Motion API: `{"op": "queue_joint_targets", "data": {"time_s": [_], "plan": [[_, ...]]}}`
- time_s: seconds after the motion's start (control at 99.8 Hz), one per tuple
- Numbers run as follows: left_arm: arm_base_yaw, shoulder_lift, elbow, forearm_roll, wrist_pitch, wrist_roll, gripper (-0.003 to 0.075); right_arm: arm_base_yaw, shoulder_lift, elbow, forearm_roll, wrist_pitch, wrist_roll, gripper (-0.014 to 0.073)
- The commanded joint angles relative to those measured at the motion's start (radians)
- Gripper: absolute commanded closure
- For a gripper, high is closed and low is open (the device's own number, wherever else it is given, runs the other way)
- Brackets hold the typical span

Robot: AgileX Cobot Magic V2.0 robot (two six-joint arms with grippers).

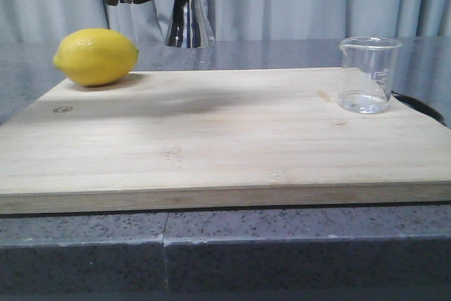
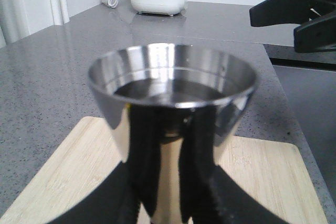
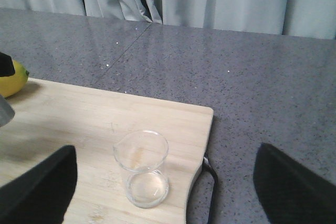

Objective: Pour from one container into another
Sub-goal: 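Lower the filled jigger onto the board with the left gripper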

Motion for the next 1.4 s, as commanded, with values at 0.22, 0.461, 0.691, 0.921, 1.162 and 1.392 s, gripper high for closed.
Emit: {"op": "queue_joint_targets", "data": {"time_s": [0.22, 0.461, 0.691, 0.921, 1.162, 1.392], "plan": [[-0.008, -0.050, -0.030, -0.059, 0.109, -0.032, 0.0573, 0.001, -0.006, -0.027, -0.026, -0.040, 0.001, -0.0003], [-0.008, -0.050, 0.024, -0.036, 0.109, -0.014, 0.0573, 0.001, -0.006, -0.027, -0.026, -0.040, 0.001, -0.0003], [-0.008, -0.026, 0.064, -0.074, 0.105, 0.064, 0.0573, 0.001, -0.006, -0.027, -0.026, -0.040, 0.001, -0.0003], [-0.008, 0.025, 0.064, -0.092, 0.108, 0.116, 0.0573, 0.001, -0.006, -0.027, -0.026, -0.040, 0.001, -0.0003], [-0.001, 0.027, 0.064, -0.092, 0.108, 0.136, 0.0572, 0.001, -0.006, -0.027, -0.026, -0.040, 0.001, -0.0003], [0.005, 0.027, 0.064, -0.092, 0.102, 0.154, 0.0572, 0.001, -0.006, -0.027, -0.026, -0.040, 0.001, -0.0003]]}}
